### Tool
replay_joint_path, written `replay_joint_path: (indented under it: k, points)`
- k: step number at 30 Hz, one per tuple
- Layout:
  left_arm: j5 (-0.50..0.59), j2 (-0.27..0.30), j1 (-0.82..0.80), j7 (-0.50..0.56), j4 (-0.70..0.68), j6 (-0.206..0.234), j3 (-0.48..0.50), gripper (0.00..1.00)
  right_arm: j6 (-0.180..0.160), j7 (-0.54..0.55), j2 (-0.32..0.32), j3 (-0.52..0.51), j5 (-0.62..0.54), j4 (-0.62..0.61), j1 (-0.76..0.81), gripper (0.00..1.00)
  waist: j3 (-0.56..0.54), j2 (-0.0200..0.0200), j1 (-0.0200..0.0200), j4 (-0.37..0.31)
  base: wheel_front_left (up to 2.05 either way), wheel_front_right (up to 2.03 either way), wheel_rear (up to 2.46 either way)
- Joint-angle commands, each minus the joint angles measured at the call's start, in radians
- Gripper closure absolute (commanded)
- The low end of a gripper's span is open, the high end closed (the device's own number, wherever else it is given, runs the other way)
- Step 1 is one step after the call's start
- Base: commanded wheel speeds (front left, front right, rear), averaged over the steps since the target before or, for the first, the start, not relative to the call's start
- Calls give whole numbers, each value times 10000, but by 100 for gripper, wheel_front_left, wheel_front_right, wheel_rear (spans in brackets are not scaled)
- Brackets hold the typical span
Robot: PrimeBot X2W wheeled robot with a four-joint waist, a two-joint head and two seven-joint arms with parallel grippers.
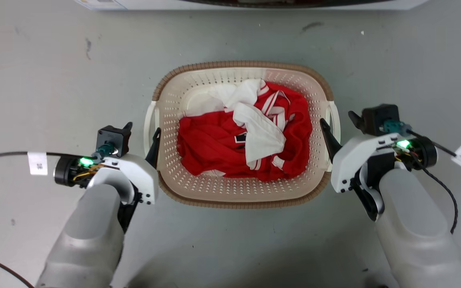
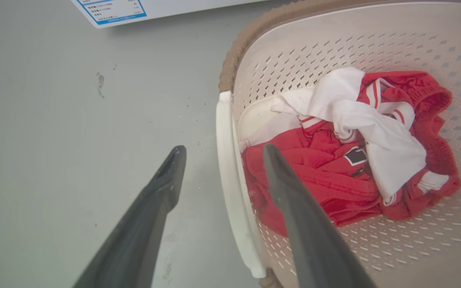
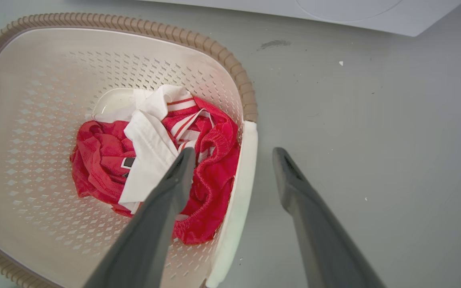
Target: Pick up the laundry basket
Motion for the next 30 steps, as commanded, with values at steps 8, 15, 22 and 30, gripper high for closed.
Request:
replay_joint_path:
  k: [8, 15, 22, 30]
  points:
    - [-1514, 591, -1198, 491, 1154, -13, -1978, 0, -3, 823, -8, 668, 507, 1446, -1303, 0, 713, 0, -2, -112, 0, 0, 0]
    - [-3035, 940, -1813, 1081, 1058, -12, -3582, 0, -3, 1398, -9, 1152, 989, 2395, -2200, 0, 1108, 0, -2, -70, 0, 0, 0]
    - [-4517, 1241, -2258, 1541, 758, -13, -4780, 0, -4, 1493, -9, 1521, 1328, 3216, -2873, 0, 1372, 0, -2, -34, 0, 0, 0]
    - [-5475, 1441, -2527, 1701, 800, -13, -5819, 0, -3, 1357, -9, 1738, 1535, 3848, -3330, 0, 1496, 0, -2, -30, 0, 0, 0]
